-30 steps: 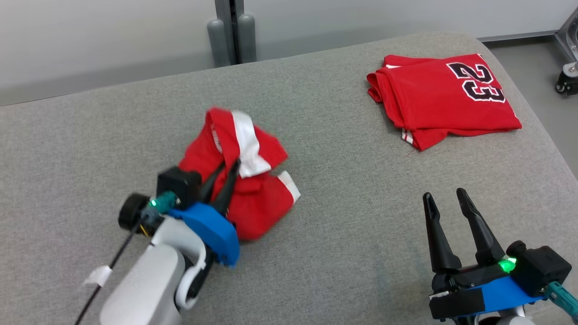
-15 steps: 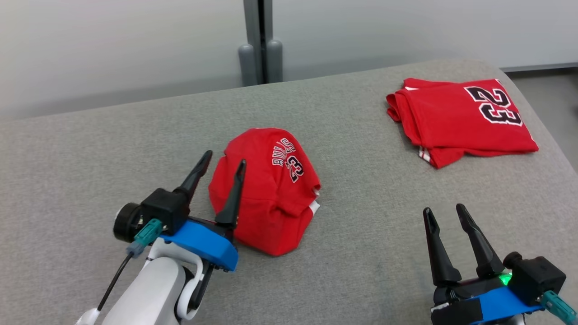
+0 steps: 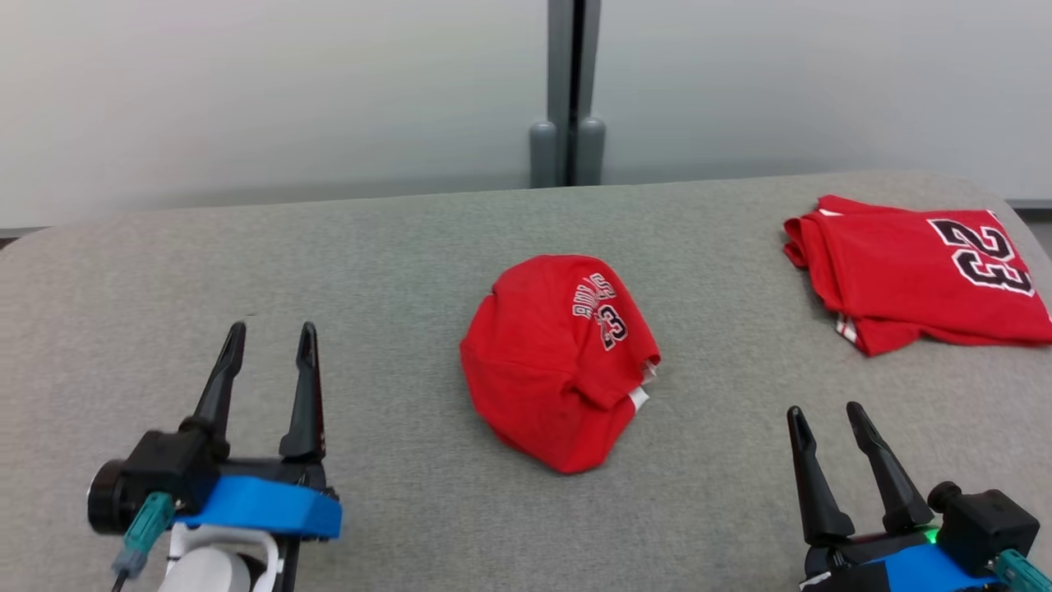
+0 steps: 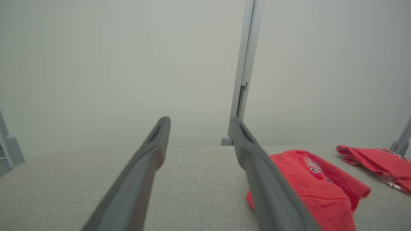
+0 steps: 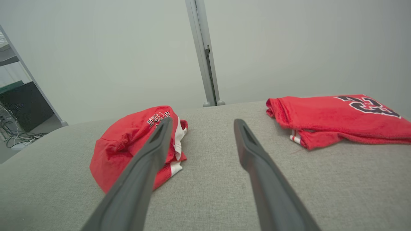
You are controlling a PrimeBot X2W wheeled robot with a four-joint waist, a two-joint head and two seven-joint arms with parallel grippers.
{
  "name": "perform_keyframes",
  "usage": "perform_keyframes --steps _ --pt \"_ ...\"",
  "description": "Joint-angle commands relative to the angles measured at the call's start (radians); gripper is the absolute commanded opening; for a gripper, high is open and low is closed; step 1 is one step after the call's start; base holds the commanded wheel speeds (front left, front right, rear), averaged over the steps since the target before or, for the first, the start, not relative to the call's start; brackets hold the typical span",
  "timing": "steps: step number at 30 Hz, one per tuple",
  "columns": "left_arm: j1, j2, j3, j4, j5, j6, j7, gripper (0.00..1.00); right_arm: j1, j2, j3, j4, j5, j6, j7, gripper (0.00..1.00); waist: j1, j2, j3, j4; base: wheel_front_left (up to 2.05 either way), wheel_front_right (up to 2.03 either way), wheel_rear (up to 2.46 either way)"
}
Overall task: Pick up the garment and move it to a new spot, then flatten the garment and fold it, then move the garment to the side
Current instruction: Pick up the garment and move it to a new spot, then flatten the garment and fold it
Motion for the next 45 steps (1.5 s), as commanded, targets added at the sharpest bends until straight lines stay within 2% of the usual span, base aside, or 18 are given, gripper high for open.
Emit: perform_keyframes --steps 1,8,15,26,45 --pt "0.024 -0.003 0.023 -0.022 0.016 0.001 -0.004 1.0 0.014 -0.001 -0.011 0.004 -0.01 0.001 0.002 1.0 0.0001 0.0001 -0.005 0.017 0.0 0.0 0.0" --pt "0.124 -0.032 0.097 -0.067 0.067 -0.019 -0.004 1.0 0.045 -0.001 -0.033 0.017 -0.011 0.001 0.004 1.0 0.0001 0.0001 -0.038 0.065 0.0 0.0 0.0" --pt "0.18 -0.049 0.131 -0.065 0.109 -0.044 -0.004 1.0 0.069 -0.001 -0.038 0.028 -0.01 0.0 0.013 1.0 0.0001 0.0001 -0.06 0.087 0.0 0.0 0.0" --pt "0.246 -0.079 0.182 -0.064 0.15 -0.073 -0.004 1.0 0.089 -0.001 -0.045 0.034 -0.012 0.001 0.022 1.0 0.0001 0.0001 -0.074 0.094 0.0 0.0 0.0" --pt "0.243 -0.116 0.228 -0.042 0.192 -0.108 -0.004 1.0 0.1 -0.001 -0.049 0.03 -0.018 0.001 0.037 1.0 0.0001 0.0001 -0.076 0.091 0.0 0.0 0.0"
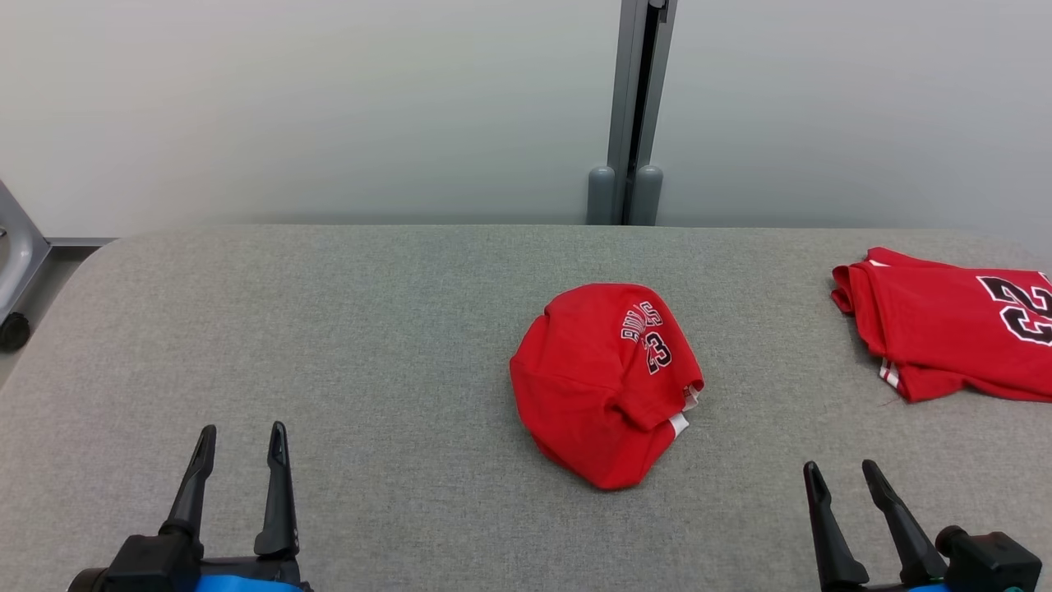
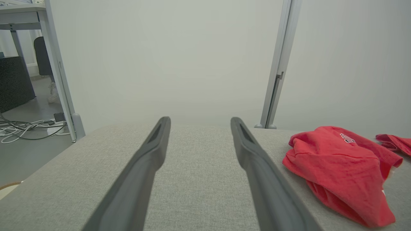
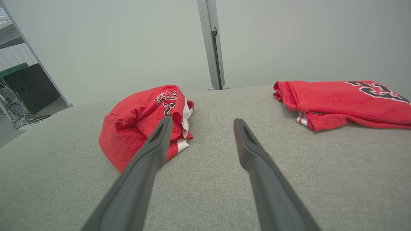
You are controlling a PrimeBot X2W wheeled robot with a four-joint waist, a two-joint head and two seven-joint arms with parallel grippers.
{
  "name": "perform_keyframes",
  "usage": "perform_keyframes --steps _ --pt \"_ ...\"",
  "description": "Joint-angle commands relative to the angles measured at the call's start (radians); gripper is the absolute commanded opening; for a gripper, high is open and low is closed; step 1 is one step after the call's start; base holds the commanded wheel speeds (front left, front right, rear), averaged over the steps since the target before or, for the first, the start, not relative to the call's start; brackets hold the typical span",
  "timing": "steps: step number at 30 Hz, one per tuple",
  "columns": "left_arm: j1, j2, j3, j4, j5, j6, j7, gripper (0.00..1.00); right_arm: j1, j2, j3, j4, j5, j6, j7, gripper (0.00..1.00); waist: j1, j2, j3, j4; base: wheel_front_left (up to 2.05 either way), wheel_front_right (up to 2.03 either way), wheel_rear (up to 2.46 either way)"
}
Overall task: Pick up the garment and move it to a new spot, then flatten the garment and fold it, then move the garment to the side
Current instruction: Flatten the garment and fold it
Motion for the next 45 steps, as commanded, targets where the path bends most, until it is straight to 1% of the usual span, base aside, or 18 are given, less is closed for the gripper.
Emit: perform_keyframes --steps 1,17,23,27,32,37,44,45 --pt "0.0 -0.003 0.006 0.003 0.006 -0.004 -0.004 1.0 0.016 -0.001 -0.003 -0.001 0.0 0.001 0.002 1.0 0.0 -0.0001 0.0 0.0 0.0 0.0 0.0" --pt "-0.009 -0.024 0.031 0.015 0.028 -0.028 -0.004 1.0 -0.004 -0.001 -0.005 0.012 -0.006 0.001 0.005 1.0 0.0 -0.0001 -0.005 0.0 0.0 0.0 0.0" --pt "-0.025 -0.031 0.033 0.02 0.036 -0.035 -0.004 1.0 -0.094 -0.001 0.0 0.025 -0.032 0.001 0.025 1.0 0.0 -0.0001 0.006 0.008 0.0 0.0 0.0" --pt "-0.043 -0.039 0.026 0.018 0.043 -0.039 -0.004 1.0 -0.206 -0.001 0.017 0.051 -0.057 0.001 0.042 1.0 0.0 -0.0001 0.033 0.025 0.0 0.0 0.0" --pt "-0.072 -0.052 0.016 0.021 0.051 -0.047 -0.004 1.0 -0.364 -0.003 0.027 0.128 -0.097 0.001 0.076 1.0 0.0 -0.0001 0.08 0.059 0.0 0.0 0.0" --pt "-0.106 -0.065 0.012 0.026 0.056 -0.053 -0.004 1.0 -0.487 -0.025 0.012 0.24 -0.115 0.0 0.079 1.0 0.0 -0.0001 0.128 0.107 0.0 0.0 0.0" --pt "-0.148 -0.082 0.007 0.04 0.061 -0.062 -0.004 1.0 -0.575 -0.061 -0.021 0.443 -0.131 0.0 0.067 1.0 0.0 -0.0001 0.185 0.18 0.0 0.0 0.0" --pt "-0.148 -0.082 0.007 0.04 0.061 -0.062 -0.004 1.0 -0.575 -0.061 -0.021 0.443 -0.131 0.0 0.067 1.0 0.0 -0.0001 0.185 0.18 0.0 0.0 0.0"
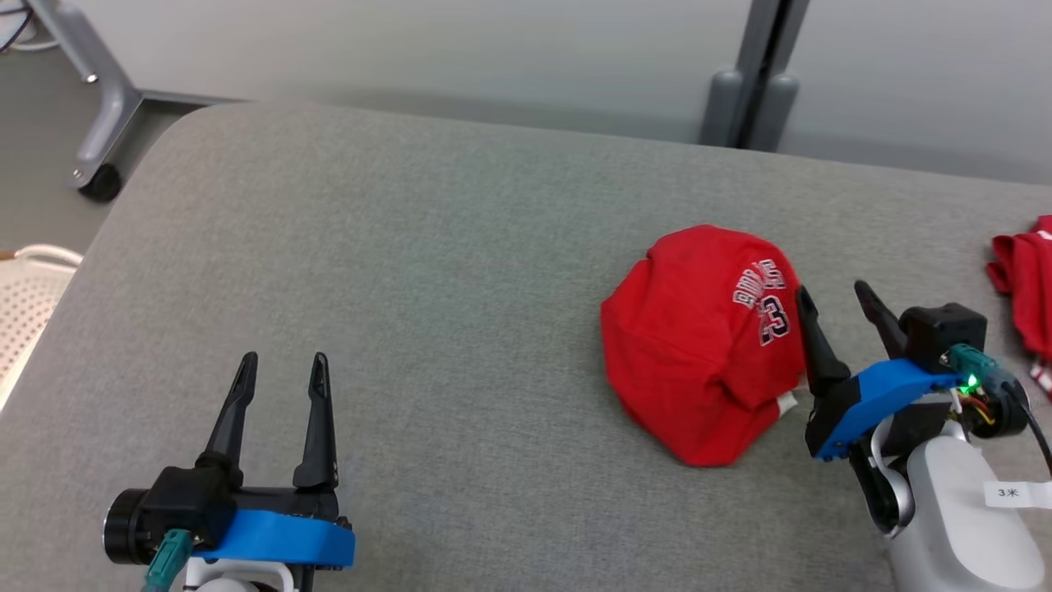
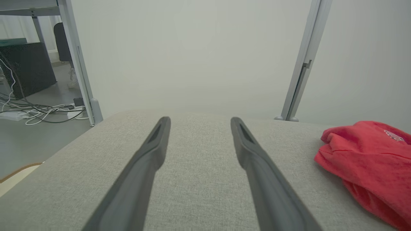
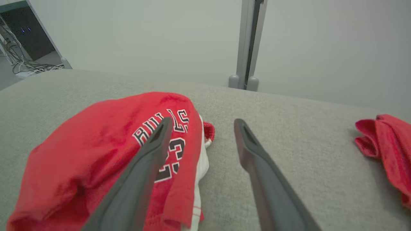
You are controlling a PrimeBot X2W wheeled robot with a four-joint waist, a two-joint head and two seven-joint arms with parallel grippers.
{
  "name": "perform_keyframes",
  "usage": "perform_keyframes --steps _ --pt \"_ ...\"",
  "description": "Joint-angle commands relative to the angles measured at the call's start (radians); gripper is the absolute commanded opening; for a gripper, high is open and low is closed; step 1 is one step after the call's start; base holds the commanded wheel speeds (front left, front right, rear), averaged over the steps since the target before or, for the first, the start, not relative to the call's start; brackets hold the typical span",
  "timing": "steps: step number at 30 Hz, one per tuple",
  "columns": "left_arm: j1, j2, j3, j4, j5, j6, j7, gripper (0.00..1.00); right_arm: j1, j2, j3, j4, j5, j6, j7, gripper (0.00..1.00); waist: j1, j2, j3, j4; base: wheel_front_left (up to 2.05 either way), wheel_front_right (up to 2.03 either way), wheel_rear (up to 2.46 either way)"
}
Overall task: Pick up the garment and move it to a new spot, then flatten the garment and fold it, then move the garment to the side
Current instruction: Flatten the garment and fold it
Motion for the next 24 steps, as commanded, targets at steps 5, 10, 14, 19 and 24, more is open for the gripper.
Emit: perform_keyframes --steps 5,10,14,19,24 --pt "-0.024 -0.012 0.002 0.01 0.005 -0.008 -0.004 1.0 -0.026 -0.01 -0.009 0.133 -0.011 0.001 -0.019 1.0 -0.0002 -0.0002 0.039 0.053 0.0 0.0 0.0" --pt "-0.028 -0.018 0.006 0.014 0.008 -0.011 -0.004 1.0 -0.047 -0.01 -0.02 0.244 -0.012 0.0 -0.048 1.0 -0.0002 -0.0002 0.045 0.065 0.0 0.0 0.0" --pt "-0.038 -0.023 0.004 0.017 0.01 -0.014 -0.004 1.0 -0.069 -0.009 -0.031 0.307 -0.001 0.0 -0.072 0.85 -0.0002 -0.0002 0.049 0.07 0.0 0.0 0.0" --pt "-0.038 -0.027 0.009 0.023 0.015 -0.017 -0.004 1.0 -0.097 -0.018 -0.031 0.374 0.022 0.0 -0.104 0.0 -0.0002 -0.0002 0.044 0.063 0.0 0.0 0.0" --pt "-0.017 -0.027 0.026 0.03 0.019 -0.019 -0.004 1.0 -0.08 -0.062 -0.039 0.412 0.047 0.0 -0.147 0.0 -0.0002 -0.0002 0.012 0.04 0.0 0.0 0.0"
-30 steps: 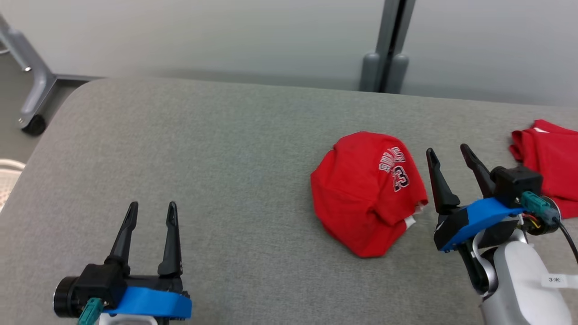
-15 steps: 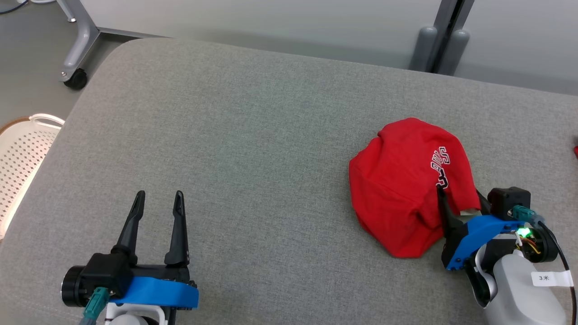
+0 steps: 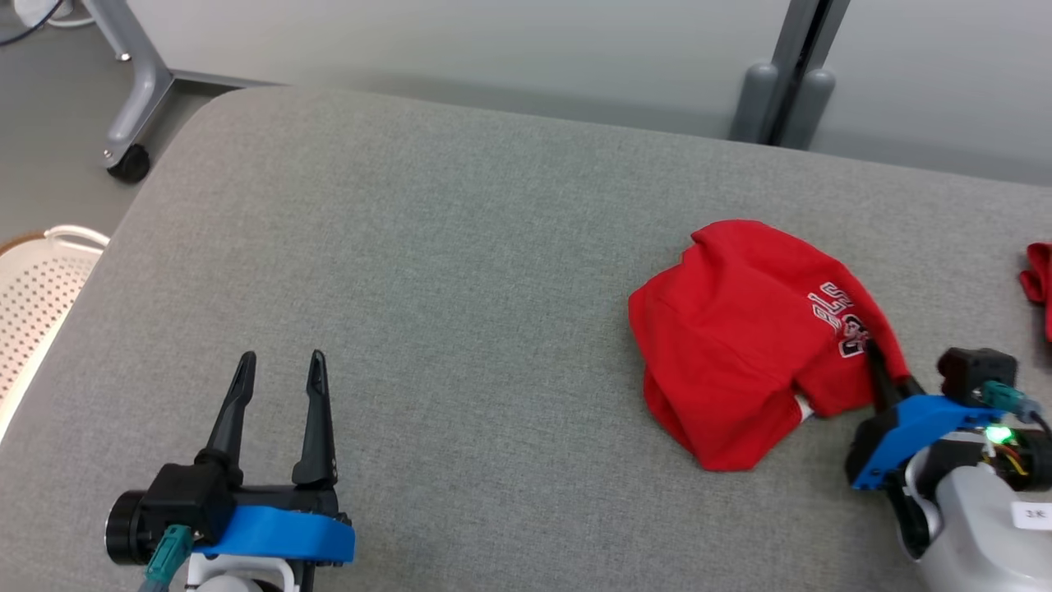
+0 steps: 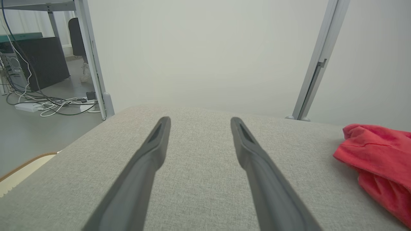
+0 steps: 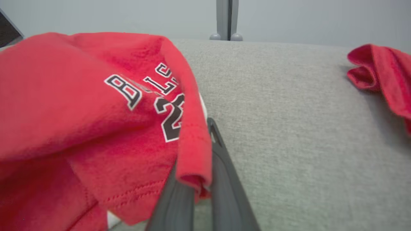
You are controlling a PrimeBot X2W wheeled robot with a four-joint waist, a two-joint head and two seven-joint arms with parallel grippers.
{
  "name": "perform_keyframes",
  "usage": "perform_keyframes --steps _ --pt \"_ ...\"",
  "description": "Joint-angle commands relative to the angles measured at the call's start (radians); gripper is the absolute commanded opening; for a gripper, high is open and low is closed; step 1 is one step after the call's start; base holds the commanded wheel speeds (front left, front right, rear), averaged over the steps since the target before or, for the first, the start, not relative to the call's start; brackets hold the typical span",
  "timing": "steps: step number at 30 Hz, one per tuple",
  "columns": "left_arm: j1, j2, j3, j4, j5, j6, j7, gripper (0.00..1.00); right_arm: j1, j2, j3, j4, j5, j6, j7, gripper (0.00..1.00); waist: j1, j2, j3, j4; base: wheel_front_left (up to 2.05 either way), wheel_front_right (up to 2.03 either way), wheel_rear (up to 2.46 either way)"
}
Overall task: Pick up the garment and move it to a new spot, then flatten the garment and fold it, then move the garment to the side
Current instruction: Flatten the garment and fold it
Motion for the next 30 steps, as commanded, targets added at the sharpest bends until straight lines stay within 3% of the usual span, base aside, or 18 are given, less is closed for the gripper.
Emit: perform_keyframes --steps 1,8,12,18,24,30 --pt "0.006 0.001 0.004 0.003 0.006 -0.005 -0.004 1.0 0.013 -0.017 -0.003 0.002 0.006 0.0 -0.011 0.0 0.0 0.0 -0.016 -0.015 0.0 0.0 0.0" --pt "0.033 -0.003 0.01 -0.003 0.004 -0.008 -0.005 1.0 0.067 -0.108 -0.025 -0.046 0.05 0.0 -0.035 0.0 0.0 0.0 -0.058 -0.057 0.0 0.0 0.0" --pt "0.045 -0.005 0.013 -0.001 0.001 -0.008 -0.005 1.0 0.097 -0.125 -0.025 -0.112 0.062 0.0 -0.039 0.0 0.0 0.0 -0.081 -0.076 0.0 0.0 0.0" --pt "0.061 -0.008 0.016 0.0 -0.001 -0.009 -0.005 1.0 0.1 -0.072 0.044 -0.267 0.065 0.0 -0.024 0.0 0.0 0.0 -0.112 -0.09 0.0 0.0 0.0" --pt "0.069 -0.009 0.011 0.001 -0.003 -0.009 -0.005 1.0 0.1 0.016 0.23 -0.438 0.068 0.0 0.025 0.0 0.0 0.0 -0.133 -0.081 0.0 0.0 0.0" --pt "0.089 -0.01 0.016 -0.003 -0.006 -0.01 -0.005 1.0 0.178 0.064 0.422 -0.551 0.078 0.0 0.068 0.0 0.0 0.0 -0.148 -0.068 0.0 0.0 0.0"
